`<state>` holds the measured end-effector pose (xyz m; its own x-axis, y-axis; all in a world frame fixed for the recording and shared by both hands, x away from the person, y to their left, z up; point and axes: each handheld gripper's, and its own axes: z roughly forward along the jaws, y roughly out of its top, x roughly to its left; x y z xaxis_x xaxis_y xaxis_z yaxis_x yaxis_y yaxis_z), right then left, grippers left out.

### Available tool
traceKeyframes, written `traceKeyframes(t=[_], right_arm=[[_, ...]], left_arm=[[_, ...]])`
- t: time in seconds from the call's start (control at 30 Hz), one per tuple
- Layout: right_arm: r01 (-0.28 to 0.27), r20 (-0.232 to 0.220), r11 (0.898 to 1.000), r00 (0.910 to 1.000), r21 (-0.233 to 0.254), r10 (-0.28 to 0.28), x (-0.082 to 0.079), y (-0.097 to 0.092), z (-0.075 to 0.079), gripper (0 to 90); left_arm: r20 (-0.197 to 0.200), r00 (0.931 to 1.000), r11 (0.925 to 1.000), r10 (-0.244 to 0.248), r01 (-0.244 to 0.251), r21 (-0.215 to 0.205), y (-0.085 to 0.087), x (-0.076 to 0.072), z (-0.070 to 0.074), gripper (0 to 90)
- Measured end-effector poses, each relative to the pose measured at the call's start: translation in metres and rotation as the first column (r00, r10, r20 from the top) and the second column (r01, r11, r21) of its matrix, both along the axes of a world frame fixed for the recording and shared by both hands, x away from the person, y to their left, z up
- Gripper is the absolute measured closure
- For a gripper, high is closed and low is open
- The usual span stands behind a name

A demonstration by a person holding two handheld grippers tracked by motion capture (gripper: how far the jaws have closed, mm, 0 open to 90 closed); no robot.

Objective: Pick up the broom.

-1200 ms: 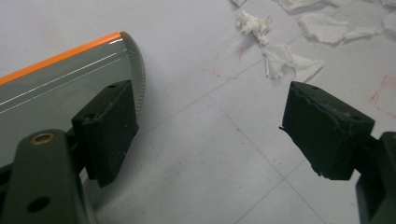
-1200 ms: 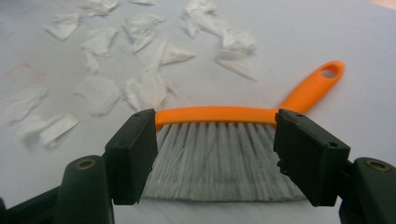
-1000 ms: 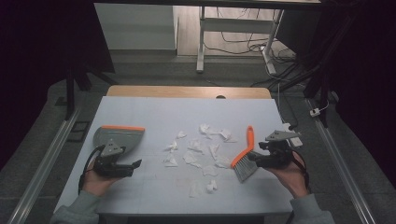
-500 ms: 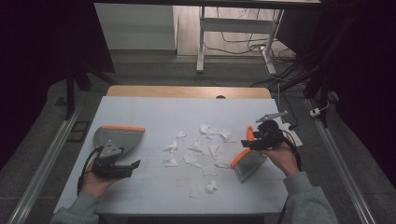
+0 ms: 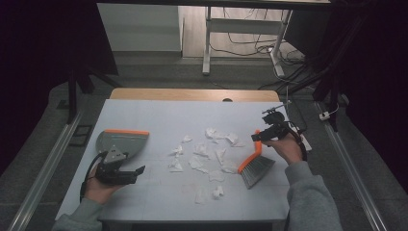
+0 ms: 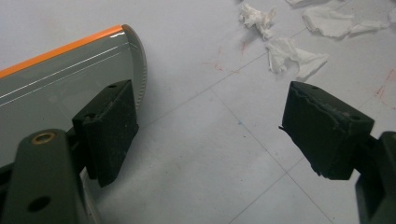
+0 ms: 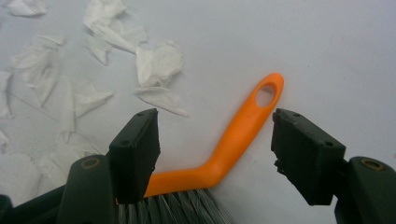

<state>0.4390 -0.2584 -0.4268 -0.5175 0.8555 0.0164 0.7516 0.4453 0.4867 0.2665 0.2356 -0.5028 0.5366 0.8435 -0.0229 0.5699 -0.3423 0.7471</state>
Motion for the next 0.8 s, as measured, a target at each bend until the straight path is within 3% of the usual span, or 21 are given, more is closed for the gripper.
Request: traceKeyframes(t=[0.17,0.4,0.53,0.8], right_arm=[[0.035,-0.036,0.999,0.9987,-0.042,-0.036,0.008,0.002,-0.006,32.9],[0.091,-0.110,0.992,0.9888,-0.087,-0.100,0.014,0.000,-0.020,33.0],[0.116,-0.153,0.984,0.9788,-0.132,-0.136,0.015,0.003,-0.031,33.5],[0.193,-0.199,0.968,0.9541,-0.160,-0.224,0.016,0.006,-0.049,34.9]], left_arm=[[-0.003,1.0000,1.0000,-0.008,0.008,-0.001,0.000,0.000,-0.001,19.2],[-0.007,0.9999,0.9999,-0.013,0.013,-0.007,0.001,0.001,-0.001,19.0],[-0.011,0.9997,0.9996,-0.024,0.023,-0.013,0.000,0.001,-0.002,18.9],[-0.009,0.9994,0.9994,-0.034,0.034,-0.003,-0.003,0.000,-0.003,18.8]])
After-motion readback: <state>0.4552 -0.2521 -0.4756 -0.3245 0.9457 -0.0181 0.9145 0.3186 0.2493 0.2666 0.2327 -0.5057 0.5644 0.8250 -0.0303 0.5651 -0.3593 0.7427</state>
